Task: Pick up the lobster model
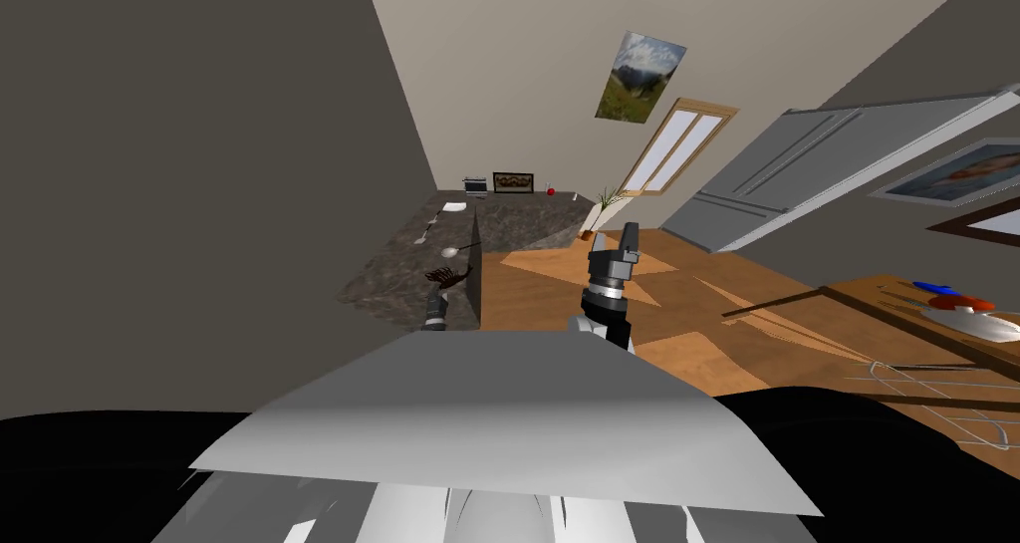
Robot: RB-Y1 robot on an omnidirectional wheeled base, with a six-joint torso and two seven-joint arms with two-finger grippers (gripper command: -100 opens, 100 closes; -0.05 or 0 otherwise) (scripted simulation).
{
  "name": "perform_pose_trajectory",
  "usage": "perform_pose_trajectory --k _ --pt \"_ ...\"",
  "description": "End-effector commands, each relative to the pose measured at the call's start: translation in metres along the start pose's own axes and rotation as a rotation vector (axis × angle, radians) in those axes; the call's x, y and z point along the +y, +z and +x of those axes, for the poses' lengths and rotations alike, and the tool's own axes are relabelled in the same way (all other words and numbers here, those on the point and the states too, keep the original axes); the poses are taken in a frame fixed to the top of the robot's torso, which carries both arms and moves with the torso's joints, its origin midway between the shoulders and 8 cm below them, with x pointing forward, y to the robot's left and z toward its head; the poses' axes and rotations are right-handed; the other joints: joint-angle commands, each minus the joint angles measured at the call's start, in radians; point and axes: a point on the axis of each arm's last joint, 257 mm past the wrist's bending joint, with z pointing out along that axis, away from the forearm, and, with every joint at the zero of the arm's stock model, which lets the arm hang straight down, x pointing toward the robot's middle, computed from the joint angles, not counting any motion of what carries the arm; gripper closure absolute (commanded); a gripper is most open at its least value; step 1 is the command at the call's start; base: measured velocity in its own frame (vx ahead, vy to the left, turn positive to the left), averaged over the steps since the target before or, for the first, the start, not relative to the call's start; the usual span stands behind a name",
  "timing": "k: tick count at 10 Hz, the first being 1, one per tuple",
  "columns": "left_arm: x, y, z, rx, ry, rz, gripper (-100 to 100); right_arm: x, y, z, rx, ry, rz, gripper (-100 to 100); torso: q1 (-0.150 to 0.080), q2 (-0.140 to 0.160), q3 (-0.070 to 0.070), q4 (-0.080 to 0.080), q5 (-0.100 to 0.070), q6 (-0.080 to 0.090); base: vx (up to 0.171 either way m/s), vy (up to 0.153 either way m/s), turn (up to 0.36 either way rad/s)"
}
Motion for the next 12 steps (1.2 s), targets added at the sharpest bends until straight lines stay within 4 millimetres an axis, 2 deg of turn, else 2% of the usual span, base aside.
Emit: perform_pose_trajectory --k 1,2,3,4,5,6,7,9,10,12 --pt "0.0 0.012 -0.003 -0.021 0.001 0.017 -100 0.0 0.0 0.0 0.0 0.0 0.0 0 0.0 0.0 0.0 0.0 0.0 0.0 -0.06 0.04 -0.118" --pt "0.003 0.02 0.003 -0.012 -0.005 0.014 -100 0.0 0.0 0.0 0.0 0.0 0.0 0 0.002 0.005 0.003 0.001 0.0 0.0 -0.097 0.052 -0.05" --pt "0.002 0.027 -0.003 -0.039 -0.001 0.029 -100 0.0 0.0 0.0 0.0 0.0 0.0 0 0.003 0.009 0.005 0.002 0.001 0.0 -0.128 0.05 -0.089" --pt "0.005 0.035 0.003 -0.03 -0.006 0.027 -100 0.0 0.0 0.0 0.0 0.0 0.0 0 0.003 0.011 0.006 0.002 0.001 0.0 -0.104 0.05 -0.041" --pt "0.006 0.041 0.007 -0.024 -0.01 0.026 -100 0.0 0.0 0.0 0.0 0.0 0.0 0 0.003 0.011 0.006 0.003 0.001 0.0 -0.039 0.027 0.01" --pt "0.005 0.049 0.002 -0.051 -0.006 0.04 -100 0.0 0.0 0.0 0.0 0.0 0.0 0 0.002 0.008 0.005 0.002 0.001 0.0 -0.075 0.041 -0.087" --pt "0.008 0.057 0.009 -0.04 -0.012 0.035 -100 0.0 0.0 0.0 0.0 0.0 0.0 0 0.003 0.009 0.005 0.002 0.001 0.0 -0.076 0.039 -0.058" --pt "0.017 0.057 0.011 -0.038 -0.012 0.016 -100 0.0 0.0 0.0 0.0 0.0 0.0 0 0.001 0.007 0.004 0.002 0.0 0.0 -0.016 0.008 0.002" --pt "0.012 0.068 0.007 -0.064 -0.009 0.034 -100 0.0 0.0 0.0 0.0 0.0 0.0 0 0.0 0.005 0.003 0.001 0.0 0.0 -0.053 0.019 -0.086" --pt "0.019 0.076 0.016 -0.052 -0.013 0.019 -100 0.0 0.0 0.0 0.0 0.0 0.0 0 0.002 0.008 0.005 0.002 0.001 0.0 -0.064 0.033 -0.032"
